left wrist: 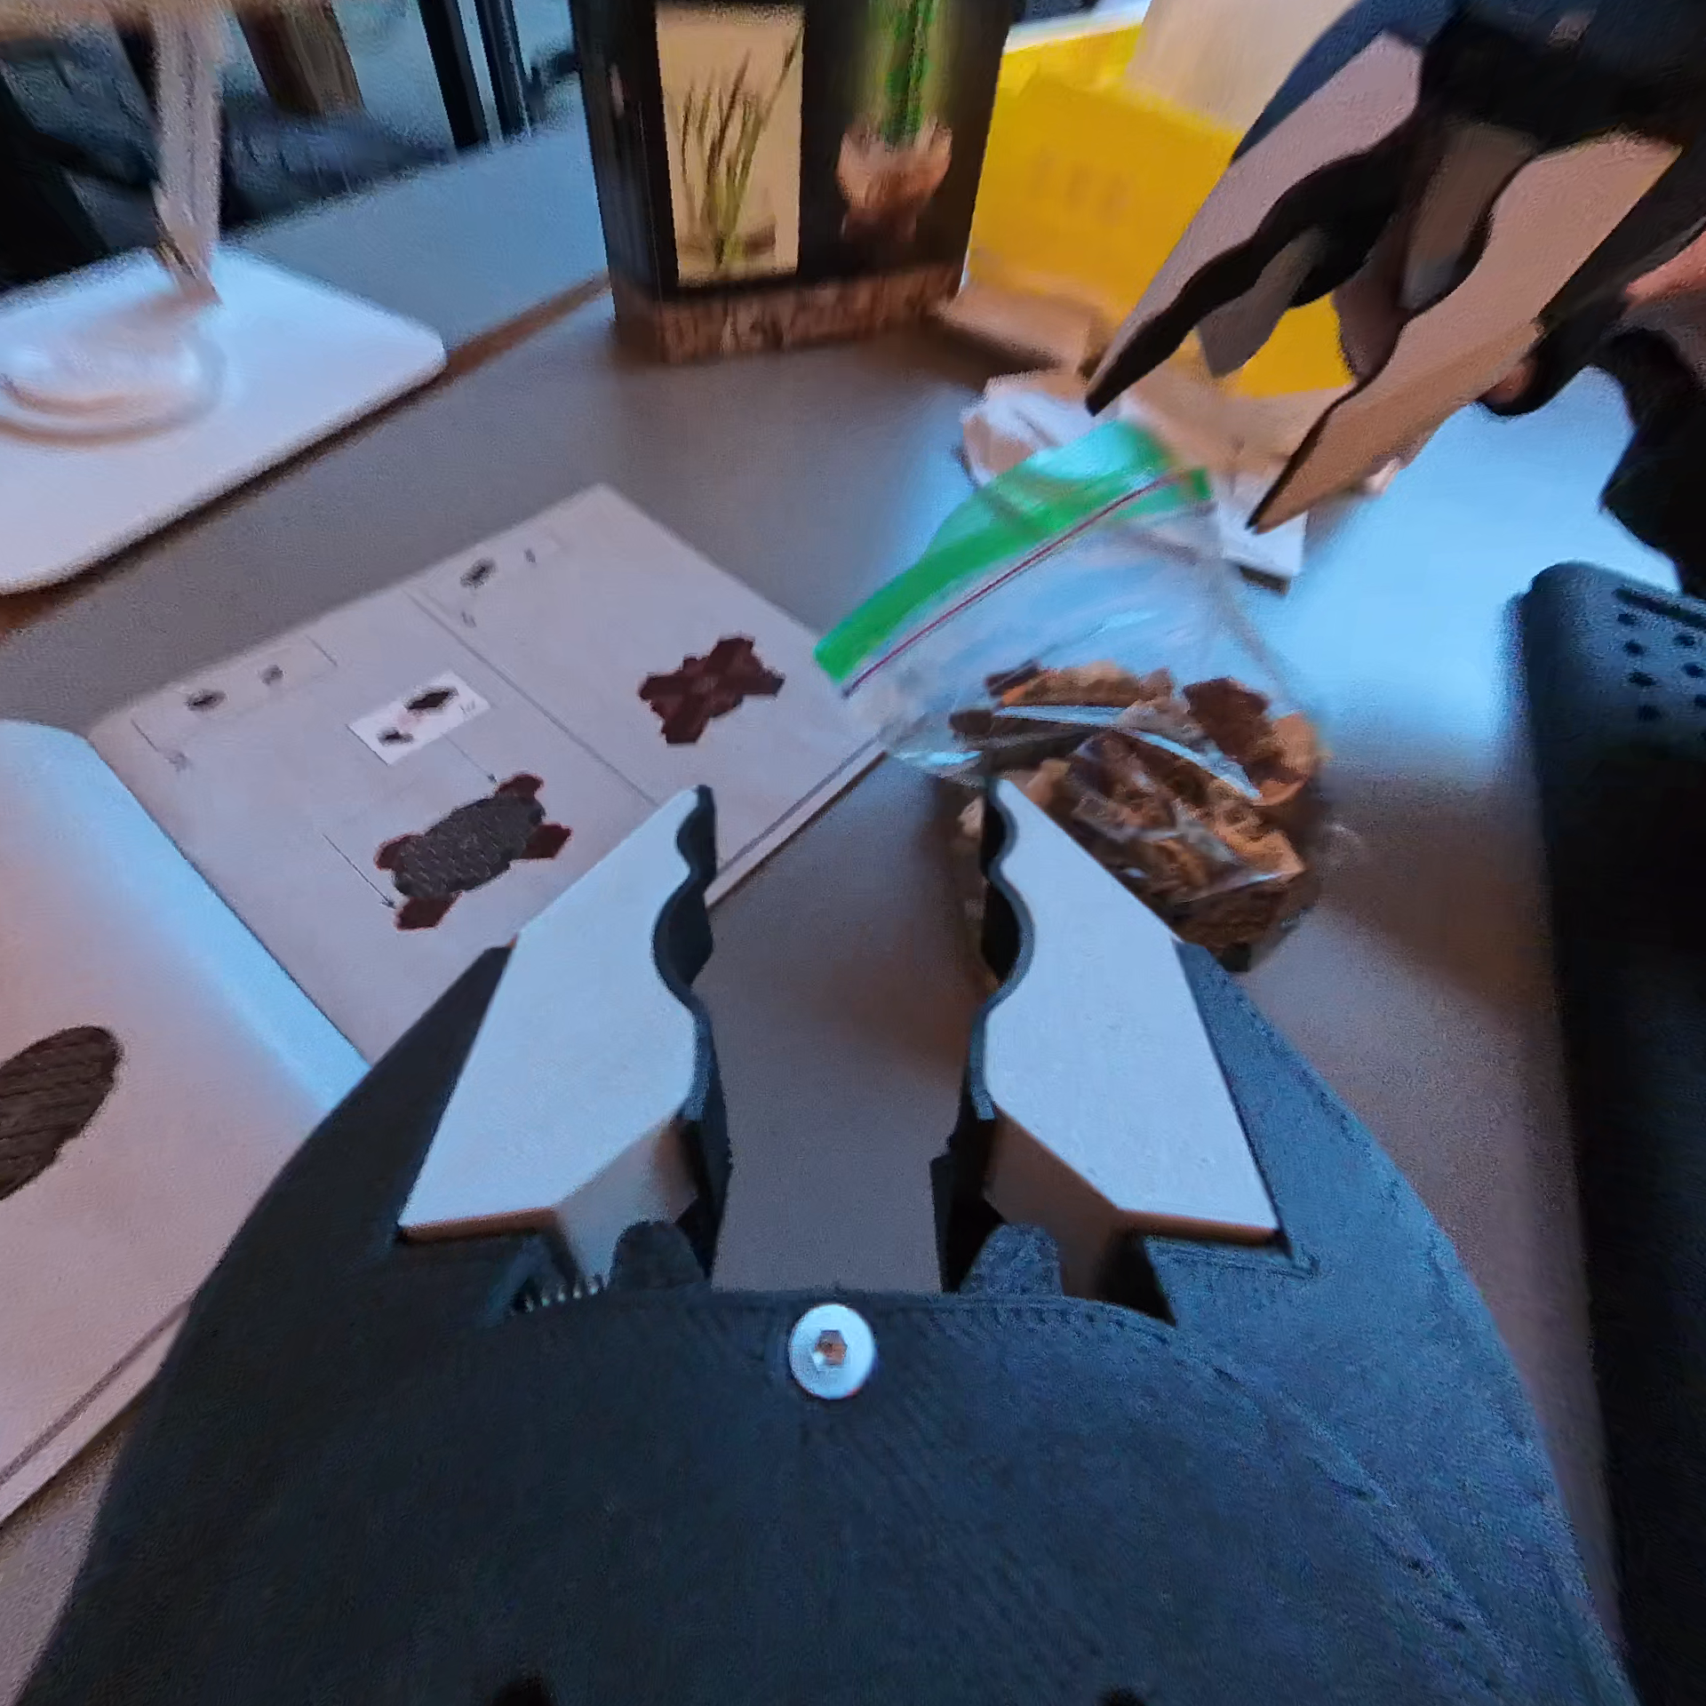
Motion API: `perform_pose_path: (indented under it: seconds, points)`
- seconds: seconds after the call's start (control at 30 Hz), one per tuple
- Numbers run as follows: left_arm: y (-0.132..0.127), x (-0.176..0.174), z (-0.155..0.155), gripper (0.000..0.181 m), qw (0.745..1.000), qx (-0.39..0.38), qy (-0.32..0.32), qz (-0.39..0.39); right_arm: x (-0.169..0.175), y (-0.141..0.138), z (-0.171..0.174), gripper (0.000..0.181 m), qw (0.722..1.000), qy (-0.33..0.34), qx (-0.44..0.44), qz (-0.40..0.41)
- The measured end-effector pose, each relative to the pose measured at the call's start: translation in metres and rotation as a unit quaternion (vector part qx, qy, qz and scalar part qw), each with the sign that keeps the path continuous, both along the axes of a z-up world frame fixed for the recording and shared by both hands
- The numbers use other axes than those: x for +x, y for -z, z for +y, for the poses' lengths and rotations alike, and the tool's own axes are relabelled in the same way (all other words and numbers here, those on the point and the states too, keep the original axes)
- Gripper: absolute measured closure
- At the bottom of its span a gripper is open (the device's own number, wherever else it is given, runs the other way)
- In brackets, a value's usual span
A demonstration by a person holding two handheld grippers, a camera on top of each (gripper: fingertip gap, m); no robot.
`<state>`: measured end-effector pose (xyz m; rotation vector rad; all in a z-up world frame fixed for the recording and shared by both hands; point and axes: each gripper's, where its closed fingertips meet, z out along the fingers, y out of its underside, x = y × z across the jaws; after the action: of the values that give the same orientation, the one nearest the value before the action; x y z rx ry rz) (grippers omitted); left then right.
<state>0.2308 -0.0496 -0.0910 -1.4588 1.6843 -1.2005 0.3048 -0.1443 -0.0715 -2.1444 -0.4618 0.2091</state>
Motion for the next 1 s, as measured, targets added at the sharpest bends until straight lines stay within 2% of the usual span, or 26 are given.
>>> perform_pose_path:
  seconds: [0.03, 0.1, 0.2, 0.27, 0.33, 0.37, 0.4, 0.43, 0.6, 0.7, 0.77, 0.87, 0.93, 1.0]
  points:
    - [0.011, 0.006, 0.000, 0.131, 1.000, -0.011, 0.005, 0.019, -0.002, 0.010, 0.003, 0.125, 0.999, -0.012, -0.037, 0.025]
    - [0.019, 0.015, -0.011, 0.131, 0.998, -0.055, 0.030, 0.022, -0.011, 0.020, 0.005, 0.129, 0.994, -0.037, -0.082, 0.067]
    - [0.022, 0.024, -0.021, 0.129, 0.995, -0.083, 0.052, 0.009, -0.031, 0.005, 0.001, 0.175, 0.988, -0.096, -0.061, 0.107]
    - [0.021, 0.028, -0.029, 0.136, 0.990, -0.118, 0.081, 0.010, -0.034, -0.003, -0.001, 0.181, 0.989, -0.110, -0.037, 0.089]
    - [0.007, 0.028, -0.045, 0.150, 0.971, -0.196, 0.134, -0.007, -0.035, -0.008, -0.003, 0.181, 0.990, -0.117, -0.026, 0.069]
    - [-0.002, 0.028, -0.050, 0.160, 0.961, -0.232, 0.151, -0.024, -0.039, -0.012, -0.004, 0.181, 0.990, -0.124, -0.024, 0.065]
    - [-0.010, 0.027, -0.052, 0.181, 0.952, -0.257, 0.161, -0.039, -0.042, -0.017, -0.005, 0.181, 0.990, -0.129, -0.021, 0.060]
    - [-0.014, 0.025, -0.053, 0.181, 0.948, -0.266, 0.166, -0.048, -0.044, -0.023, -0.005, 0.181, 0.990, -0.132, -0.014, 0.048]
    - [-0.025, 0.000, -0.059, 0.181, 0.960, -0.212, 0.175, -0.061, -0.066, -0.046, -0.005, 0.181, 0.984, -0.168, -0.009, -0.061]
    - [-0.041, -0.006, -0.041, 0.181, 0.976, -0.159, 0.115, -0.097, -0.078, -0.060, 0.001, 0.181, 0.972, -0.184, -0.001, -0.146]
    - [-0.072, -0.012, -0.033, 0.142, 0.972, -0.146, 0.091, -0.159, -0.087, -0.064, 0.001, 0.181, 0.963, -0.194, -0.005, -0.189]
    - [-0.111, -0.035, -0.059, 0.123, 0.956, -0.080, 0.160, -0.231, -0.095, -0.046, -0.017, 0.181, 0.947, -0.220, -0.063, -0.225]
    - [-0.114, -0.042, -0.084, 0.112, 0.950, -0.005, 0.204, -0.235, -0.097, -0.036, -0.025, 0.181, 0.946, -0.224, -0.076, -0.220]
    - [-0.100, -0.042, -0.113, 0.111, 0.943, 0.065, 0.261, -0.197, -0.096, -0.034, -0.031, 0.181, 0.951, -0.220, -0.080, -0.202]
